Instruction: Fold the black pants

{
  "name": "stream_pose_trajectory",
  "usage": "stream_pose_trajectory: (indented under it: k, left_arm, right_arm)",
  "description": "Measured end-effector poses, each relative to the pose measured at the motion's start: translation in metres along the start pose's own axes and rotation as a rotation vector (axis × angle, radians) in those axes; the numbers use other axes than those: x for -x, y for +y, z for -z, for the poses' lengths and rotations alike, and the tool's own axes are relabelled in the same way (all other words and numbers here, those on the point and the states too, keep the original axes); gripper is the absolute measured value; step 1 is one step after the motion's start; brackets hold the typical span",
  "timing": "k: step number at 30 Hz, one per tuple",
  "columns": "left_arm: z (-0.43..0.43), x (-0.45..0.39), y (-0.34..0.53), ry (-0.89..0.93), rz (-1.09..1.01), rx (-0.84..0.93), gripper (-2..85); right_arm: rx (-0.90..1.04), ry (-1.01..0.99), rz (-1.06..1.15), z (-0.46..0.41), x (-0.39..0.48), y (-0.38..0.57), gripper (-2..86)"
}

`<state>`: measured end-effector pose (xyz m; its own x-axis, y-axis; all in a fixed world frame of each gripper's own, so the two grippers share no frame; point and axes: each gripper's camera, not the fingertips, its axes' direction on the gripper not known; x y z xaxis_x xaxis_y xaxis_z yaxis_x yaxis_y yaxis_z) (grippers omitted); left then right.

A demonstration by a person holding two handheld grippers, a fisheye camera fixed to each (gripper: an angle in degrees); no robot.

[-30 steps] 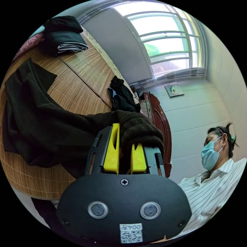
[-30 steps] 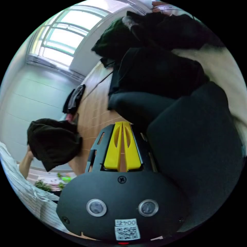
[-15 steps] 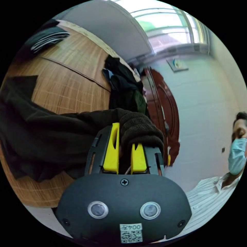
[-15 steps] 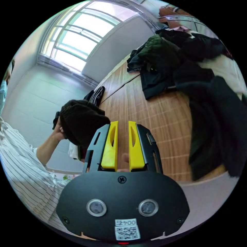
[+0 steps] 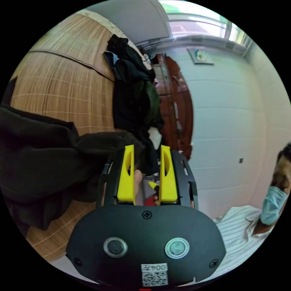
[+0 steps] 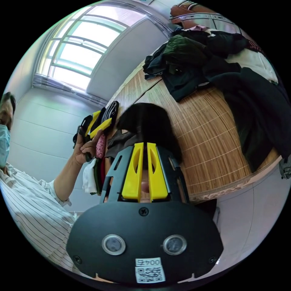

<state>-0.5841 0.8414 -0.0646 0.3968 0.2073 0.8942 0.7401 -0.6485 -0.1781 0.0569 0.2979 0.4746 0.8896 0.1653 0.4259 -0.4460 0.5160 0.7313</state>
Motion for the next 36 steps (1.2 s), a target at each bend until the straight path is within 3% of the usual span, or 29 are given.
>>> stream_pose_trajectory:
  k: [10,14,18,31,36]
  left_arm:
    - [0.108,0.061,0.127,-0.097,-0.098,-0.104,9.0]
    - [0.130,0.092,0.201,-0.217,-0.022,-0.164,8.8]
    - [0.140,0.127,0.260,-0.209,0.089,-0.213,8.7]
    - [0.168,0.207,0.307,-0.200,0.001,-0.144,8.9]
    - [0.194,0.239,0.332,-0.215,-0.080,-0.202,8.3]
  right_arm:
    - [0.169,-0.037,0.170,-0.043,-0.016,0.018,-0.1]
    - [0.271,-0.090,0.237,-0.044,-0.051,0.033,-0.6]
    - [0.328,-0.048,0.295,-0.028,-0.090,0.056,-0.7]
    - [0.331,-0.131,0.430,-0.051,-0.146,0.081,-0.6]
    - [0.267,-0.147,0.529,-0.063,-0.156,0.085,-0.2]
